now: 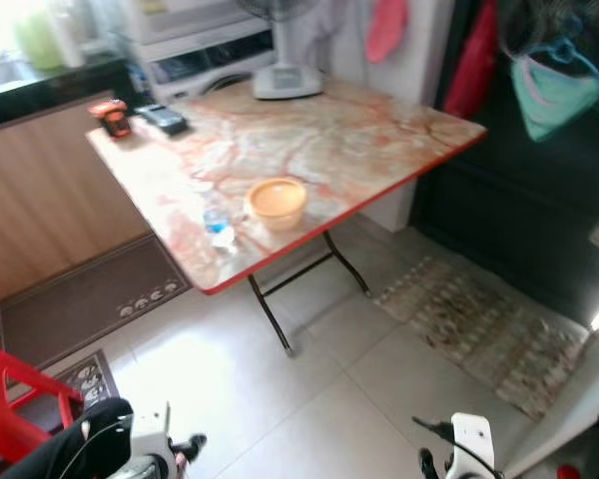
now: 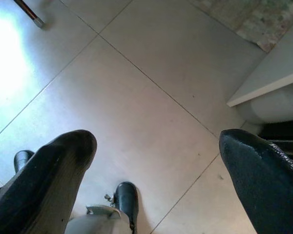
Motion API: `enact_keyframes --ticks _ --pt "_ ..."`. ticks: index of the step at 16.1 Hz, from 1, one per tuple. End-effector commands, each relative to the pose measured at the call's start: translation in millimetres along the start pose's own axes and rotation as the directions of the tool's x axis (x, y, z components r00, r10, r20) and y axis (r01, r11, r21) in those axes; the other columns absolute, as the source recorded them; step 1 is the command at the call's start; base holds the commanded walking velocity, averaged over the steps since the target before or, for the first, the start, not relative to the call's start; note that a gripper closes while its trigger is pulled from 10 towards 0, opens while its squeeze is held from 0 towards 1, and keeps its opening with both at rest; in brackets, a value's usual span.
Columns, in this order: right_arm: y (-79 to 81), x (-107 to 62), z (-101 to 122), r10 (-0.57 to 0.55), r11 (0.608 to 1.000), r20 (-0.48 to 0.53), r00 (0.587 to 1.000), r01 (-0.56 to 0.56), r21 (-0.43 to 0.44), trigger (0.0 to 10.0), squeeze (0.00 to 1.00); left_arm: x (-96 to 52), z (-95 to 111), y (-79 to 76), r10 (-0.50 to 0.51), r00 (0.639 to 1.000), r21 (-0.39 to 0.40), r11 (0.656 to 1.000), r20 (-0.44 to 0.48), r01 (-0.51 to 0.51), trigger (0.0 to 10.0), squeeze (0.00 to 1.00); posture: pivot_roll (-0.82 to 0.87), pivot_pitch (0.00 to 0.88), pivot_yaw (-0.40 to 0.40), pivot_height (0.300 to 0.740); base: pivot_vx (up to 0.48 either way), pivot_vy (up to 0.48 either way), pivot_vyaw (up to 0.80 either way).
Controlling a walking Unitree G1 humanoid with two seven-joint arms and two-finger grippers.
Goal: Restocking fridge
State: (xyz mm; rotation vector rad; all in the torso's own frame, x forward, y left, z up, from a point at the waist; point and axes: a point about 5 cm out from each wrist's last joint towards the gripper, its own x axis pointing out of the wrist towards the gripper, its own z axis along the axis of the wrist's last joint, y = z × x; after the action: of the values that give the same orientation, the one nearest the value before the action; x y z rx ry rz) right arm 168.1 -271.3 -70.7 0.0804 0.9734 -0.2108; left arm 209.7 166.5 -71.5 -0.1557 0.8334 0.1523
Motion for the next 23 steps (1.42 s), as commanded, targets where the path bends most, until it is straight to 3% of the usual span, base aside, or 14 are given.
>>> enact_keyframes --ticks 1,5,6,7,8,9,11,12,13,15,16,17,20,23 --pt "2.6 0.4 -2 0.003 1.000 0.000 1.000 -0.003 0.027 10.0 0.00 -0.6 4 6.8 0.038 0.998 -0.031 0.999 0.050 -0.037 10.0 0.00 -0.10 0.000 0.064 0.740 0.000 0.000 0.00" --pt "2.7 0.2 -3 0.002 1.000 -0.003 1.000 -0.002 0.017 10.0 0.00 -6.5 23 11.7 0.115 0.950 0.007 0.992 0.292 -0.122 10.0 0.00 -0.10 0.000 0.064 0.740 0.000 0.000 0.00" --pt "2.8 0.2 -3 0.003 1.000 -0.005 1.000 -0.002 0.015 10.0 0.00 -3.8 83 18.4 0.120 0.880 0.013 0.990 0.460 -0.142 10.0 0.00 -0.10 0.000 0.065 0.740 0.000 0.000 0.00" --pt "2.7 0.1 -4 0.003 1.000 -0.007 1.000 -0.002 0.012 10.0 0.00 -6.9 122 22.1 0.117 0.819 0.045 0.984 0.562 -0.171 10.0 0.00 -0.10 0.000 0.066 0.740 0.000 0.000 0.00" --pt "2.8 0.1 -4 0.004 1.000 -0.007 1.000 -0.004 0.012 10.0 0.00 -23.7 143 16.2 0.058 0.616 0.249 0.882 0.785 -0.400 10.0 0.00 -0.10 0.000 0.066 0.740 0.000 0.000 0.00" --pt "2.8 0.1 -4 0.004 1.000 -0.007 1.000 -0.004 0.013 10.0 0.00 -30.1 163 5.2 -0.001 0.537 0.271 0.864 0.844 -0.424 10.0 0.00 -0.11 0.000 0.068 0.740 0.000 0.000 0.00" --pt "2.5 0.0 -4 0.002 1.000 -0.006 1.000 -0.002 0.013 10.0 0.00 -39.7 192 -8.7 -0.046 0.454 0.242 0.891 0.890 -0.384 10.0 0.00 -0.10 0.000 0.067 0.740 0.000 0.000 0.00" --pt "2.5 0.0 -4 0.002 1.000 -0.006 1.000 -0.001 0.012 10.0 0.00 -31.5 188 -0.4 0.001 0.559 0.164 0.955 0.829 -0.246 10.0 0.00 -0.10 0.000 0.067 0.740 0.000 0.000 0.00" --pt "2.5 0.0 -4 0.001 1.000 -0.005 1.000 -0.001 0.012 10.0 0.00 -32.0 196 -1.6 -0.013 0.563 0.144 0.972 0.827 -0.188 10.0 0.00 -0.11 0.000 0.066 0.740 0.000 0.000 0.00" --pt "2.3 0.1 -4 -0.001 1.000 -0.003 1.000 0.001 0.015 10.0 0.00 -40.4 220 -20.9 -0.093 0.505 0.157 0.984 0.858 -0.086 10.0 0.00 -0.10 0.000 0.066 0.740 0.000 0.000 0.00" --pt "2.6 0.2 -3 -0.004 1.000 0.001 1.000 0.004 0.020 10.0 0.00 -46.2 237 -47.2 -0.201 0.481 0.227 0.974 0.854 0.005 10.0 0.00 -0.11 0.000 0.071 0.740 0.000 0.000 0.00" --pt "2.8 0.3 -3 -0.005 1.000 0.003 1.000 0.005 0.025 10.0 0.00 -49.1 242 -56.1 -0.242 0.466 0.262 0.965 0.851 0.023 10.0 0.00 -0.11 0.000 0.073 0.740 0.000 0.000 0.00" --pt "3.2 0.5 -2 -0.009 0.999 0.008 1.000 0.009 0.035 10.0 0.00 -63.5 264 -73.2 -0.332 0.378 0.283 0.942 0.864 0.180 10.0 0.00 -0.11 0.000 0.073 0.740 0.000 0.000 0.00" --pt "3.8 0.6 -2 -0.009 0.999 0.012 1.000 0.008 0.036 10.0 0.00 -72.8 276 -79.6 -0.343 0.321 0.279 0.933 0.883 0.230 10.0 0.00 -0.11 0.001 0.076 0.740 0.000 0.000 0.00"
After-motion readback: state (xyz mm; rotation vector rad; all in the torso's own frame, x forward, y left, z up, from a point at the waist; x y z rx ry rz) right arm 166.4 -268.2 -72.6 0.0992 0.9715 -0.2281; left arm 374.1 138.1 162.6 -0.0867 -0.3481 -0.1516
